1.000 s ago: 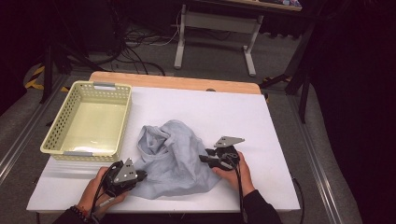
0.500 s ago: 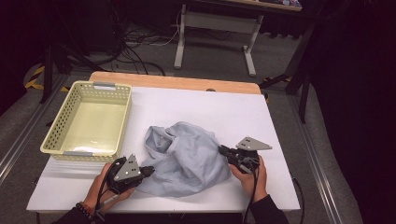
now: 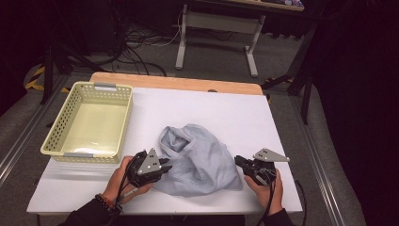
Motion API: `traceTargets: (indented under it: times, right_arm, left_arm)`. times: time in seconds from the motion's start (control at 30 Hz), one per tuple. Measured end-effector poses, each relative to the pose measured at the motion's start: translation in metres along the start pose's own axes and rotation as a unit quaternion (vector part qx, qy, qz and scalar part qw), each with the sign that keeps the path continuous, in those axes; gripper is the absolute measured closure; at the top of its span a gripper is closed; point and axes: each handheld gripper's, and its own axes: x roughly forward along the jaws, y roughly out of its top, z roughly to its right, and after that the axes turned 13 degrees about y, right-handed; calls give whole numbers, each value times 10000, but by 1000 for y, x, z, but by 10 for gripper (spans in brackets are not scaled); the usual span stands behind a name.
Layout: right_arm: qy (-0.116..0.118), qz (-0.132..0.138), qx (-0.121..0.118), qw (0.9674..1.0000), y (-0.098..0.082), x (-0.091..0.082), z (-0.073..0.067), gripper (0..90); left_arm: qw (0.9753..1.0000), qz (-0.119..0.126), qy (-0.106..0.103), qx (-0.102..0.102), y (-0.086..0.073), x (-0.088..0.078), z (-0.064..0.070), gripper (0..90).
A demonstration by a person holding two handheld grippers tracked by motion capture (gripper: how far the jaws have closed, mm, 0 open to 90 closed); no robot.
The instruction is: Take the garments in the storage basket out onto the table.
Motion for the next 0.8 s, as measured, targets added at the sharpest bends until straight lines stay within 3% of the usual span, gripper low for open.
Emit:
traceTargets:
  times: [0.07, 0.13, 0.17, 0.2, 0.3, 0.33, 0.4, 0.43, 0.5, 0.57, 0.6, 0.63, 0.67, 0.7, 0.73, 0.77, 0.8]
  right_arm:
    - [113, 127, 1, 9999, 0, -1, 2, 792]
    - [66, 144, -52, 9999, 1, 0, 3, 771]
    - [97, 212, -228, 9995, 3, 4, 5, 676]
    - [131, 214, -297, 9992, 3, 6, 5, 658]
    - [-26, 26, -556, 9984, 5, 16, 8, 568]
    - [34, -19, -563, 9984, 5, 19, 10, 541]
    - [18, -57, -528, 9986, 5, 24, 14, 507]
    - [81, -90, -471, 9988, 6, 28, 17, 486]
    - [111, -133, -430, 9989, 7, 32, 22, 462]
    - [116, -133, -445, 9989, 8, 34, 24, 450]
    - [155, -121, -470, 9987, 10, 35, 24, 445]
    - [206, -134, -522, 9983, 13, 38, 26, 445]
    - [206, -208, -557, 9980, 18, 44, 29, 443]
    - [225, -259, -533, 9980, 20, 47, 30, 441]
    - [195, -298, -497, 9981, 22, 51, 32, 439]
    - [145, -294, -489, 9983, 24, 55, 33, 441]
    - [151, -313, -475, 9983, 25, 58, 34, 444]
  left_arm:
    - [9999, 42, 81, 77, 9, 3, 1, 651]
    - [9999, 63, 25, 90, 14, 7, 2, 632]
    - [9998, 1, -108, 137, 20, 16, 4, 620]
    - [9997, -102, -164, 139, 23, 24, 6, 607]
    - [9990, -368, -122, 216, 24, 46, 7, 561]
    - [9990, -368, -122, 216, 24, 46, 7, 551]
    - [9974, -698, -172, 31, 20, 63, 5, 519]
    - [9969, -752, -231, 0, 19, 67, 4, 520]
    - [9954, -889, -345, -14, 16, 73, 2, 545]
    - [9947, -935, -421, -57, 15, 74, 1, 642]
    - [9935, -970, -582, -144, 13, 75, -1, 642]
    - [9931, -945, -641, -283, 11, 76, -1, 686]
    - [9930, -901, -710, -291, 11, 76, -2, 756]
    - [9928, -888, -745, -305, 10, 76, -3, 767]
    - [9929, -907, -712, -297, 10, 74, -2, 779]
    - [9949, -775, -649, -74, 11, 71, -1, 786]
    - [9949, -775, -649, -74, 11, 71, -1, 790]
